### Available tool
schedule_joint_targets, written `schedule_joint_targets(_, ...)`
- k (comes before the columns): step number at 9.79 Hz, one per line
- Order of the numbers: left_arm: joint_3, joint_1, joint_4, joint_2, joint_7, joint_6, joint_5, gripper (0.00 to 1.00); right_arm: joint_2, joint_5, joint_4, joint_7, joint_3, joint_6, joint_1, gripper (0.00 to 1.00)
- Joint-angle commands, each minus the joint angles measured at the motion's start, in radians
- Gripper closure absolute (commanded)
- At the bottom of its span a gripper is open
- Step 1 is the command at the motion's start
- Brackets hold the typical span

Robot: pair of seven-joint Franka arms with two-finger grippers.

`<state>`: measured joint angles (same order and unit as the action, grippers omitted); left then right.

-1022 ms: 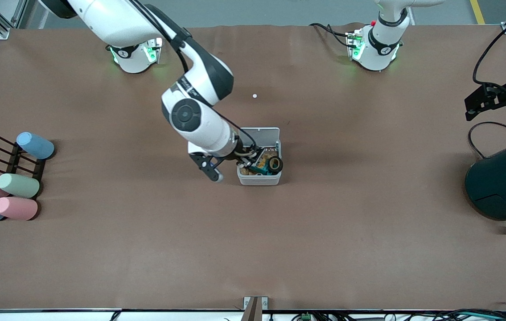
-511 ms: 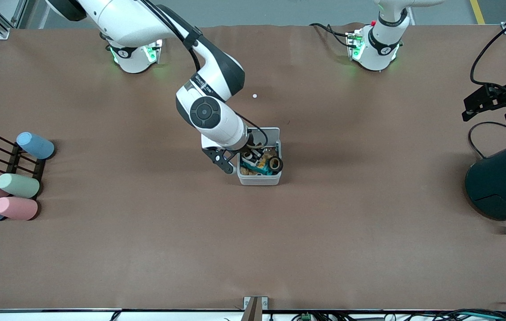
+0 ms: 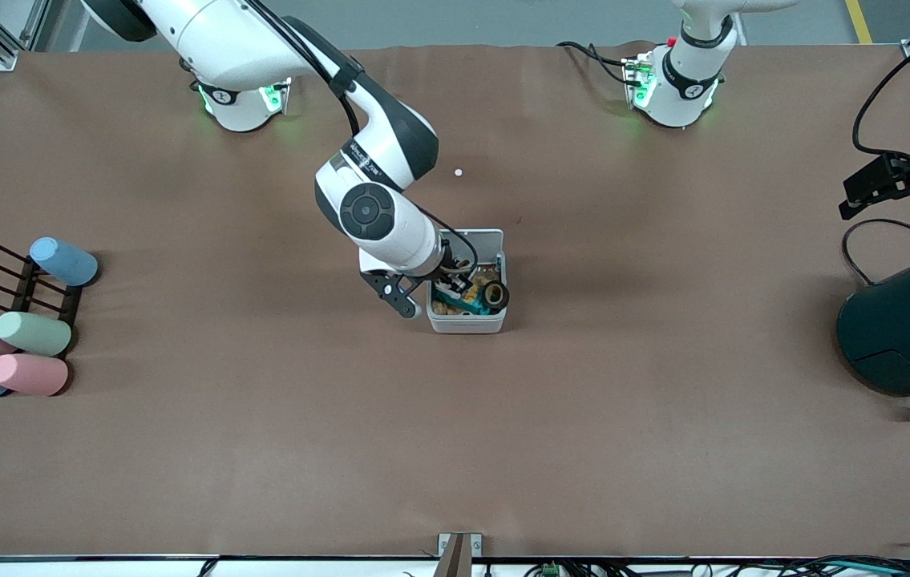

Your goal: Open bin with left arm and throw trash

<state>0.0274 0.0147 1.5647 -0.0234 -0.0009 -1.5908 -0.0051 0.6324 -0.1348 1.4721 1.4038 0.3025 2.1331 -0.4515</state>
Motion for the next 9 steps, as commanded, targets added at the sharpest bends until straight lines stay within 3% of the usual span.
schedule_joint_targets(1,-0.001,0.001,-0.032,0.010,-0.013,0.009,-0.018,0.00,-0.057,-0.006,-0.015,-0.006,0.010,-0.105,0.065,0.34)
schedule_joint_targets(3,-0.001,0.001,-0.031,0.014,-0.027,0.009,-0.018,0.00,-0.170,-0.011,-0.016,-0.064,0.010,-0.223,0.147,0.33)
schedule_joint_targets(5,-0.001,0.002,-0.031,0.014,-0.028,0.014,-0.018,0.00,-0.276,-0.014,-0.015,-0.281,0.014,-0.440,0.277,0.32)
schedule_joint_targets(7,-0.001,0.002,-0.031,0.014,-0.028,0.022,-0.018,0.00,-0.399,-0.014,-0.003,-0.597,0.010,-0.652,0.423,0.30)
schedule_joint_targets(9,-0.003,0.005,-0.031,0.017,-0.030,0.022,-0.016,0.00,-0.550,0.000,0.043,-1.052,0.004,-0.839,0.577,0.25)
